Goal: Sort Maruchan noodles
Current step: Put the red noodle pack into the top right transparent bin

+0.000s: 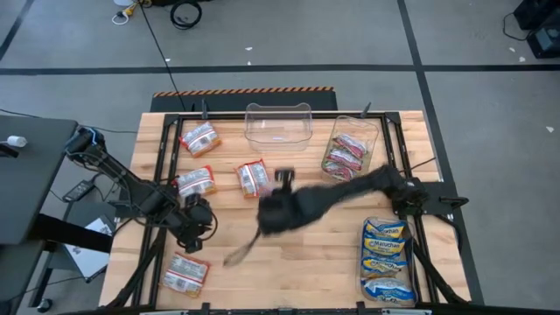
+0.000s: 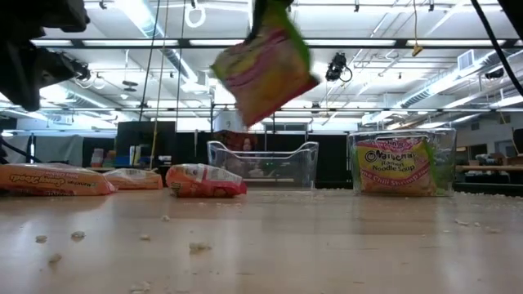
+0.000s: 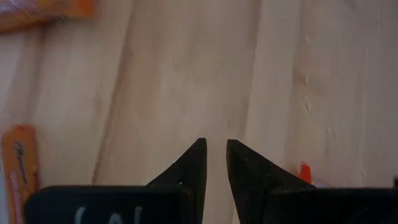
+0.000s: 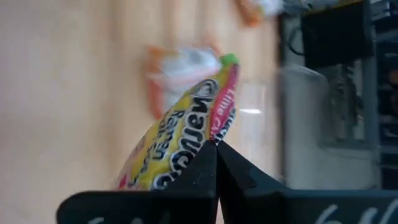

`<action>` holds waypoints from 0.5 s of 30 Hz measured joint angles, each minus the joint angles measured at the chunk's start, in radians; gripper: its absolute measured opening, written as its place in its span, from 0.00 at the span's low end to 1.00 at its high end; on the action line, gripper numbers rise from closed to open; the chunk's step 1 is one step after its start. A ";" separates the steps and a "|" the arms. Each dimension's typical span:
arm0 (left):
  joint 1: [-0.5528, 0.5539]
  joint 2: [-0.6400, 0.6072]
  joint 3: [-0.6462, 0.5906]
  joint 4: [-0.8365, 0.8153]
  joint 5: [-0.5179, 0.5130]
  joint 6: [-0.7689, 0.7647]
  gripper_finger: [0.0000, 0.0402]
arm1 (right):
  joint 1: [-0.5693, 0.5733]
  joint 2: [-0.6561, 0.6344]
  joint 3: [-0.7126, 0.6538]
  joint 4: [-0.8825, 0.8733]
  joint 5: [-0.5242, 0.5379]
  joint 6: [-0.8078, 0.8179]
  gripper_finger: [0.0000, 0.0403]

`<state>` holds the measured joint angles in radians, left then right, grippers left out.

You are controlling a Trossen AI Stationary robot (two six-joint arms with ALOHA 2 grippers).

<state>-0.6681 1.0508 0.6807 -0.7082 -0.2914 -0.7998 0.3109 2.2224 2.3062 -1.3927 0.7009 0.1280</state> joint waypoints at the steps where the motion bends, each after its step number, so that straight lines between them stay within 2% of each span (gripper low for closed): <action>1: 0.004 0.000 0.000 0.007 -0.010 0.000 0.16 | -0.025 -0.031 0.000 -0.035 0.000 -0.031 0.01; 4: 0.019 0.000 0.000 0.026 -0.023 0.001 0.16 | -0.104 -0.120 0.000 -0.125 -0.017 -0.135 0.01; 7: 0.040 0.000 0.000 0.057 -0.048 0.001 0.16 | -0.205 -0.229 -0.040 -0.162 -0.100 -0.265 0.01; 11: 0.069 0.000 0.000 0.087 -0.131 0.003 0.16 | -0.370 -0.396 -0.188 -0.120 -0.230 -0.427 0.01; 15: 0.095 0.000 0.000 0.097 -0.153 0.003 0.16 | -0.549 -0.587 -0.391 -0.012 -0.327 -0.570 0.01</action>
<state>-0.5729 1.0512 0.6807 -0.6113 -0.4443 -0.7971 -0.2378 1.6356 1.9151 -1.4049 0.3742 -0.4422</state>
